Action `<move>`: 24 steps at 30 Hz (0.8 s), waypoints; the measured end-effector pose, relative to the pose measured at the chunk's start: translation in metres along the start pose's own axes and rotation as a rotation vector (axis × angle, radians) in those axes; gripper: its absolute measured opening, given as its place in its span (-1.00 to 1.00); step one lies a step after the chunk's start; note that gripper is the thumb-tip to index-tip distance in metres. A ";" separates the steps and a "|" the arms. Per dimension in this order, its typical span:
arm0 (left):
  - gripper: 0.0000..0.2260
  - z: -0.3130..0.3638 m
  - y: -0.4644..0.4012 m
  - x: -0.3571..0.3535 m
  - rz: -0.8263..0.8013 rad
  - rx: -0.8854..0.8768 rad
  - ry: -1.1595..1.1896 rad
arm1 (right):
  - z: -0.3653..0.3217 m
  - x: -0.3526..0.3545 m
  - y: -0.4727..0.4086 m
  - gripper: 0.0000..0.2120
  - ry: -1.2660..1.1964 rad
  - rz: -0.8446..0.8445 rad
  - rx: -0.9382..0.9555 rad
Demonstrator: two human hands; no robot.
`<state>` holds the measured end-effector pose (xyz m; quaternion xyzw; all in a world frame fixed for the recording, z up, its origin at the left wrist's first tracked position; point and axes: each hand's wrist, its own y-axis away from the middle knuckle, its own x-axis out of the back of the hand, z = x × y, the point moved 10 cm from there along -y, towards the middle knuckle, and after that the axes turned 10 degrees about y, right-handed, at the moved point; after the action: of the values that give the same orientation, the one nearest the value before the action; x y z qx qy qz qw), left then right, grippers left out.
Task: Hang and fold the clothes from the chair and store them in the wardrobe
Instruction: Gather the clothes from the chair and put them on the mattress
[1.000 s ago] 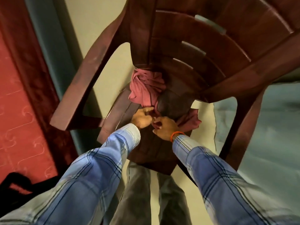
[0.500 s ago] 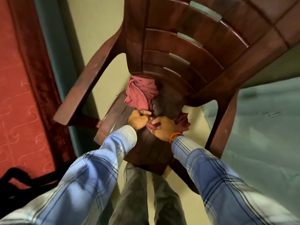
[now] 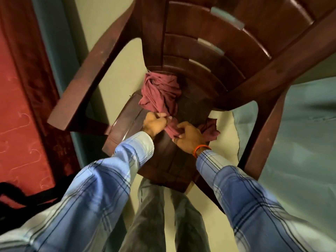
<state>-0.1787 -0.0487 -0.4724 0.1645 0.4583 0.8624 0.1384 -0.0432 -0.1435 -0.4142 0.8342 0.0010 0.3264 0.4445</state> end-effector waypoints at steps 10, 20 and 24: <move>-0.83 0.110 0.219 0.024 -0.129 -0.296 0.135 | -0.090 0.088 0.138 0.01 0.095 0.198 0.291; -0.37 0.080 0.381 0.119 0.139 -0.602 0.094 | -0.158 0.098 0.265 -0.36 -0.112 0.179 0.549; -0.14 0.044 0.418 0.163 0.267 -0.655 -0.086 | -0.205 0.076 0.319 -0.56 -0.535 -0.130 0.636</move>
<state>-0.3455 -0.1789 -0.0739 0.2061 0.1257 0.9663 0.0891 -0.1872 -0.1626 -0.0559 0.9833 0.0390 0.0531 0.1694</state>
